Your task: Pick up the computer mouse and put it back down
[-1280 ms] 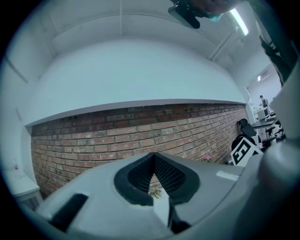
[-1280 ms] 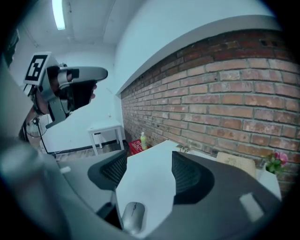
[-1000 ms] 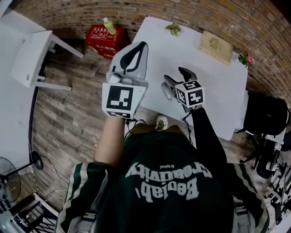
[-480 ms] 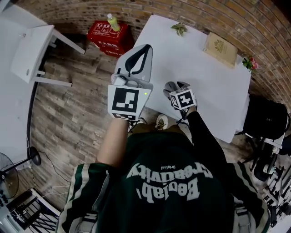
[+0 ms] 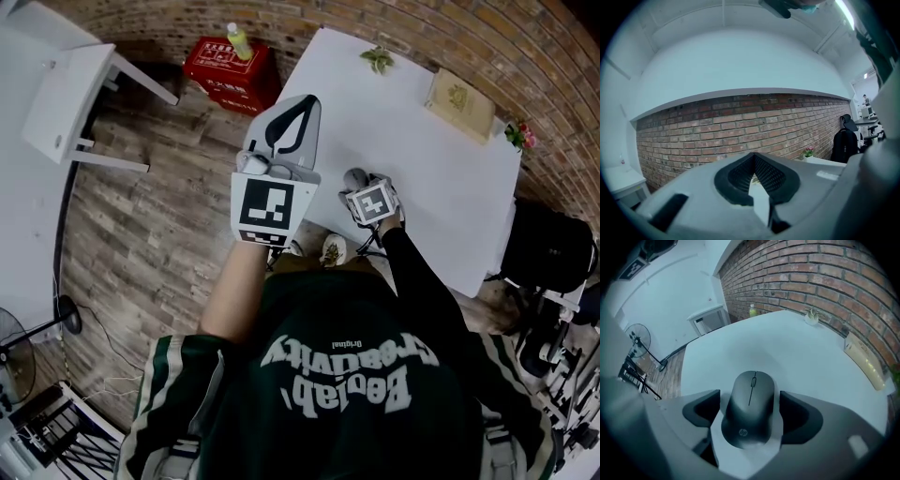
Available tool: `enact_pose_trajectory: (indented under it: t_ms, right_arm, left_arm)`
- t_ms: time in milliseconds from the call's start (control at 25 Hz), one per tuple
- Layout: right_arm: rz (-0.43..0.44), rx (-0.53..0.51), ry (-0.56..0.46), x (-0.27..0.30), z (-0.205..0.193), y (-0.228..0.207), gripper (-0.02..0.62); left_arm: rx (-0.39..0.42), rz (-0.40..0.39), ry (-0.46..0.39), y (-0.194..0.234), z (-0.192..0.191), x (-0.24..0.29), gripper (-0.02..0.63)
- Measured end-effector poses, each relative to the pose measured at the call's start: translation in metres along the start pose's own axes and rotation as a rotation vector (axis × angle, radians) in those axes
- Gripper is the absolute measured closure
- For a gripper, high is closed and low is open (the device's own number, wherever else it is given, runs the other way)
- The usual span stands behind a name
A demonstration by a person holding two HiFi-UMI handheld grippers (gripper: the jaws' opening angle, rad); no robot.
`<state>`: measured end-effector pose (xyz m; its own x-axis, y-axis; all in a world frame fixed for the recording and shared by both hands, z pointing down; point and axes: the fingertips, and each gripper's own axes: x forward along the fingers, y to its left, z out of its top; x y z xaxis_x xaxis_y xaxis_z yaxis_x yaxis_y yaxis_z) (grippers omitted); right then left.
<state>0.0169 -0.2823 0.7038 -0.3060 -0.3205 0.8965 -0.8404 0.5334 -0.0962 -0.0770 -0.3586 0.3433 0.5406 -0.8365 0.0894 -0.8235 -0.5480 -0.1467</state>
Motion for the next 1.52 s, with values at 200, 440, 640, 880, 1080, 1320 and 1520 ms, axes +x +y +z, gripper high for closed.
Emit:
enact_pose_trajectory:
  t_ms: [200,440,640,880,1080,1320,1520]
  right_arm:
    - [0.014,0.001,0.019,0.003,-0.004,0.007,0.186]
    - [-0.013,-0.021,-0.002,0.001,0.001,0.001,0.188]
    - [-0.016,-0.049,0.023,-0.002,0.003,-0.001,0.293]
    - [0.036,-0.044,-0.004,-0.004,0.002,0.002,0.295]
    - [0.030,-0.022,-0.090,-0.017,0.013,-0.006,0.295]
    - [-0.018,-0.005,-0.278,-0.057,0.055,-0.035,0.295]
    - [-0.063,-0.025,-0.428,-0.101,0.092,-0.051,0.293]
  left_arm:
    - [0.025,-0.010,-0.007,-0.001,0.000,-0.002,0.606]
    - [0.004,-0.010,-0.007,-0.002,0.000,-0.001,0.606]
    - [0.026,-0.015,0.005,-0.005,-0.001,0.000,0.606]
    - [0.013,-0.024,-0.006,-0.009,0.000,0.003,0.606]
    - [-0.027,-0.023,-0.016,-0.006,0.000,0.004,0.606]
    - [-0.019,-0.008,-0.025,-0.007,0.005,0.010,0.606]
    - [-0.042,-0.023,-0.040,-0.011,0.013,0.016,0.606]
